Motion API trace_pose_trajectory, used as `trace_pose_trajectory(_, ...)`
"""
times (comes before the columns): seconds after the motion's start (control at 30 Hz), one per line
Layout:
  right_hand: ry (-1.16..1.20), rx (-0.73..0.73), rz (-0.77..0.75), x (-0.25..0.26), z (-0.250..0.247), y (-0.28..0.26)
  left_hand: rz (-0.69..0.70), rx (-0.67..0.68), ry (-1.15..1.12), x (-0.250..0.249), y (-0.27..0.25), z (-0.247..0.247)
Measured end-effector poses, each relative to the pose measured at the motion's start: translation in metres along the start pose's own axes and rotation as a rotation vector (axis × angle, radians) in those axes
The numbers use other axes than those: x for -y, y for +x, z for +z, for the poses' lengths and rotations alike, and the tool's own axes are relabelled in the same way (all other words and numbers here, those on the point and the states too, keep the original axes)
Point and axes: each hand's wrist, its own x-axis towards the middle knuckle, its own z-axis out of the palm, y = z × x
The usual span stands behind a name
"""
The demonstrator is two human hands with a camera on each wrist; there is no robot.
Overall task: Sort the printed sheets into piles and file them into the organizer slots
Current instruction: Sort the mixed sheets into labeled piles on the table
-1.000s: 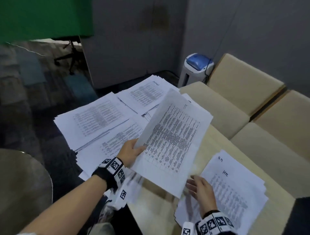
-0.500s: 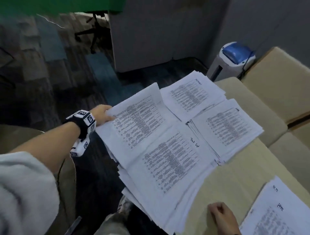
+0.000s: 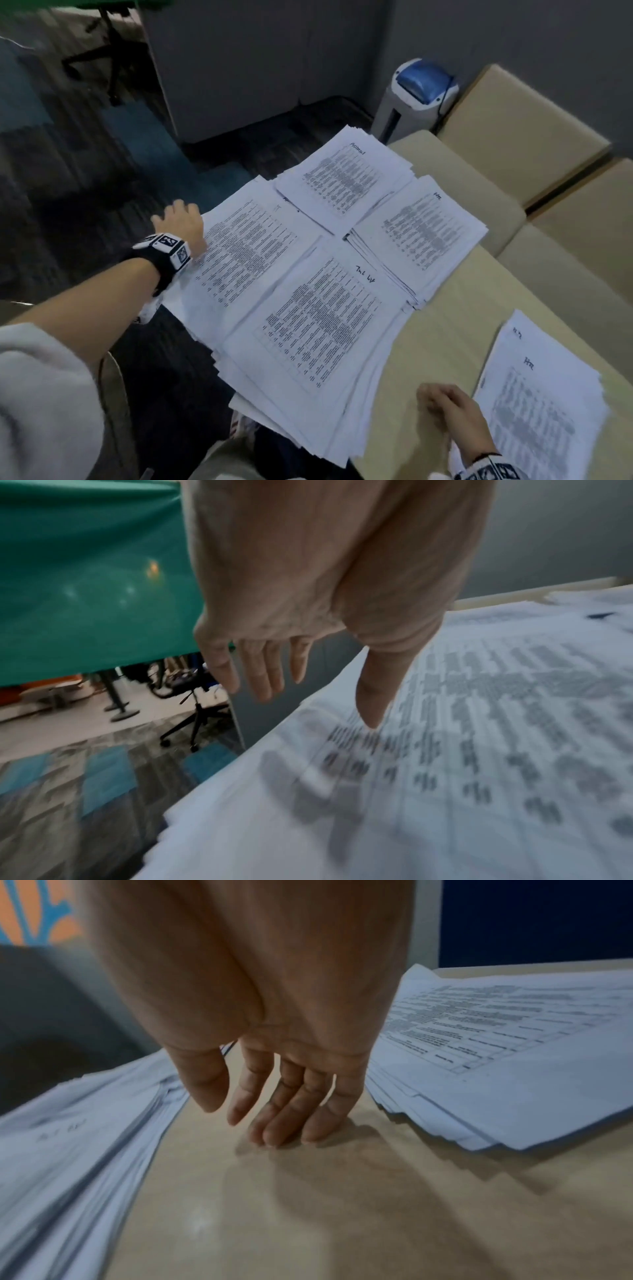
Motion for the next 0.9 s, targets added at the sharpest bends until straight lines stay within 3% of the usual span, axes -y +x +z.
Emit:
trace_pose_trajectory(0.07,0.121,-0.081,-0.020,-0.004,-0.018,-0.001,0.095,-0.109,-0.136,-0.032,-0.007,-0.018)
trace_pose_trajectory(0.13,0.192,-0.166,-0.053,-0.011,-0.041,-0.002,0.215,-0.122,-0.304,-0.071,-0.023,-0.038)
trace_pose_trajectory(0.2,0.201,-0.259,-0.089,-0.026,-0.066,0.002,0.362,-0.016,-0.485,-0.115,-0.047,-0.054)
trace_pose_trajectory(0.33,0.142,-0.444,-0.075,-0.071,-0.123,0.015,0.558,0.351,-0.788,-0.200,-0.120,-0.070)
trace_pose_trajectory(0.43,0.122,-0.546,-0.038,-0.103,-0.161,0.018,0.643,0.457,-0.830,-0.259,-0.177,-0.066)
trace_pose_trajectory(0.63,0.076,-0.593,0.113,-0.142,-0.209,0.026,0.681,0.605,-0.769,-0.370,-0.259,-0.013)
trace_pose_trajectory(0.9,0.331,-0.344,0.166,-0.147,-0.225,0.038,0.517,0.632,-0.636,-0.452,-0.329,0.065)
